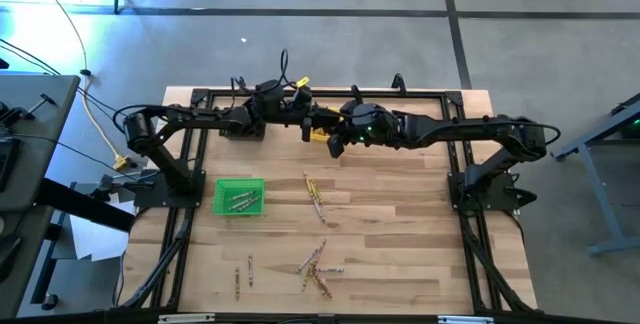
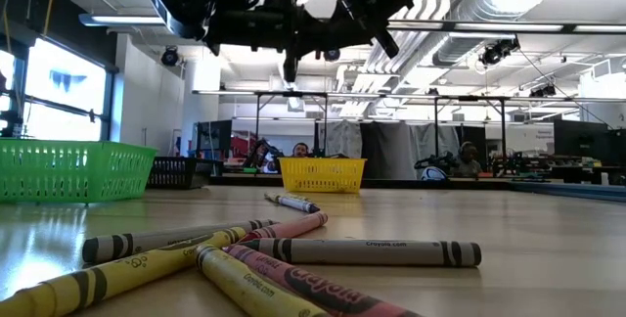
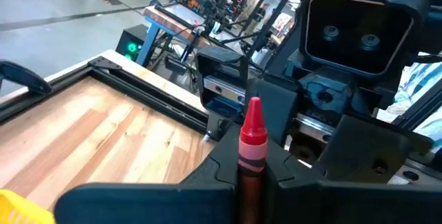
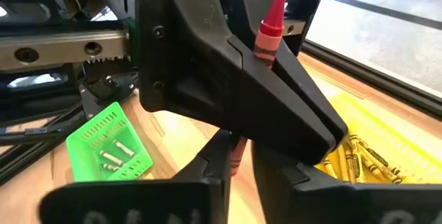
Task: Sort crayons
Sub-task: Put the red crayon into the black bin
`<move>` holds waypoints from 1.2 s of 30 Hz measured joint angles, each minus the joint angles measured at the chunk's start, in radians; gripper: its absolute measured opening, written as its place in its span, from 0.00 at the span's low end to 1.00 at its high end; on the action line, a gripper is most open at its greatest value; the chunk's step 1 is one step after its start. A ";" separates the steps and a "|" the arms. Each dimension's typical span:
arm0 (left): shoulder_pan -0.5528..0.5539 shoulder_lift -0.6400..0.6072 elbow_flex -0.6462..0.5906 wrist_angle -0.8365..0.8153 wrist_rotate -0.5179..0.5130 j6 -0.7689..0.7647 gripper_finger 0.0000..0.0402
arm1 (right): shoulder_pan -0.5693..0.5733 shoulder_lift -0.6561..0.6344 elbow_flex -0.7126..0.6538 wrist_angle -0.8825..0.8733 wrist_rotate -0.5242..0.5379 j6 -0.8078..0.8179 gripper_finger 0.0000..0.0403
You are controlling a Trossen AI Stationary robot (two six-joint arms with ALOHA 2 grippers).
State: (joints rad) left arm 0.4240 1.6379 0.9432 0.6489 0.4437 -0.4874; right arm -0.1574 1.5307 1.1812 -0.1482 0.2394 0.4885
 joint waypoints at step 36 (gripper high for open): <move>0.381 -0.150 -0.064 -1.342 -0.637 0.392 0.08 | 0.000 -0.104 0.000 -0.432 0.046 0.133 0.33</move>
State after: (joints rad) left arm 0.8051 1.4883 0.8791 -0.6934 -0.1936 -0.0957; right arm -0.1577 1.4265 1.1812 -0.5806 0.2852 0.6212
